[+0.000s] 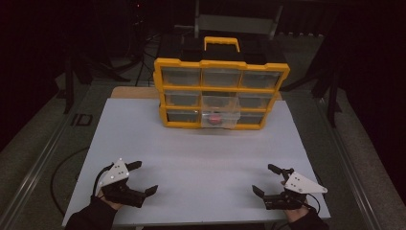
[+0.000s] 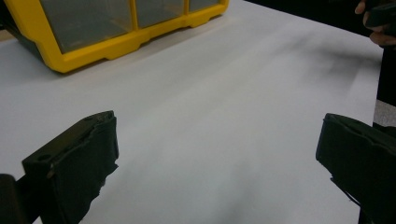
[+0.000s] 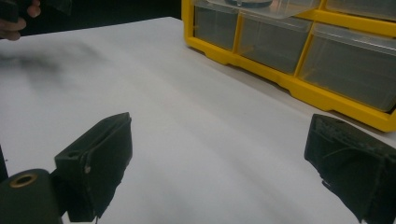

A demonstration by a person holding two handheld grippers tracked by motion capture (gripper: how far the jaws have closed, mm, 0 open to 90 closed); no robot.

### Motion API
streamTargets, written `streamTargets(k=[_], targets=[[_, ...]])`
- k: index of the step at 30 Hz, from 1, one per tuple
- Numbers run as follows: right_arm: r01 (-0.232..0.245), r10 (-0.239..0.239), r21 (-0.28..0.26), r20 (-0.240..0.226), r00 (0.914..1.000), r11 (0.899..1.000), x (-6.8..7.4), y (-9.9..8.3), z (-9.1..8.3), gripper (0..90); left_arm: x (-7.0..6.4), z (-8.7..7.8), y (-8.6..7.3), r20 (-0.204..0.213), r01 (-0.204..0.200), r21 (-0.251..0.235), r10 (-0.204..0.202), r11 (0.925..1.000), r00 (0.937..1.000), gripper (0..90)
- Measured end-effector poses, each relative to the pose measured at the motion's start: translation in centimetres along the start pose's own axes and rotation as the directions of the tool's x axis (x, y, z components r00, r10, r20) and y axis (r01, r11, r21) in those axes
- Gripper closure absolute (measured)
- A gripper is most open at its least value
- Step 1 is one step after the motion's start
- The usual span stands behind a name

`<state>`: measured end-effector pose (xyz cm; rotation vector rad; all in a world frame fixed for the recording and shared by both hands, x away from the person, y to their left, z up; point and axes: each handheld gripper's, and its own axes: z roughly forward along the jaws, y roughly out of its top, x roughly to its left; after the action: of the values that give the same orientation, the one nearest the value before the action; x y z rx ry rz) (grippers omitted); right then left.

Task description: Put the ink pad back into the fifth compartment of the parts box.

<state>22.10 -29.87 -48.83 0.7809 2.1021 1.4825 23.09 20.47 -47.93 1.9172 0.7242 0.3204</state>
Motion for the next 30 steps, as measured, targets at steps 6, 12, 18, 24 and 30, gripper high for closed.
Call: streamTargets(k=[6, 12, 18, 24, 30], targets=[[0.001, -0.001, 0.001, 0.002, 1.0, 1.0, 0.0, 0.0, 0.0, 7.6, -0.4, 0.3, -1.0, 0.014, 0.002, -0.008, -0.002, 1.0, 0.9999, 0.0], [0.004, -0.004, 0.002, -0.003, 1.0, 1.0, 0.0, 0.0, 0.1, 7.7, -0.6, 0.0, -1.9, 0.045, 0.007, -0.061, -0.004, 0.9981, 0.999, 0.0], [0.008, -0.008, 0.003, -0.002, 1.0, 1.0, 0.0, 0.0, 0.0, 7.7, -0.5, 0.1, -2.6, 0.053, 0.019, -0.074, -0.016, 0.9971, 0.9985, 0.0], [0.007, -0.007, 0.001, 0.007, 0.9999, 1.0, 0.0, 0.0, -0.1, 7.6, -0.5, -0.1, -3.1, 0.005, 0.049, -0.112, -0.049, 0.9924, 0.9988, 0.0], [0.006, -0.006, 0.006, 0.005, 1.0, 1.0, 0.0, -0.1, 0.0, 7.6, -0.4, -0.4, -3.2, -0.057, 0.073, -0.145, -0.082, 0.9867, 0.995, 0.0]])
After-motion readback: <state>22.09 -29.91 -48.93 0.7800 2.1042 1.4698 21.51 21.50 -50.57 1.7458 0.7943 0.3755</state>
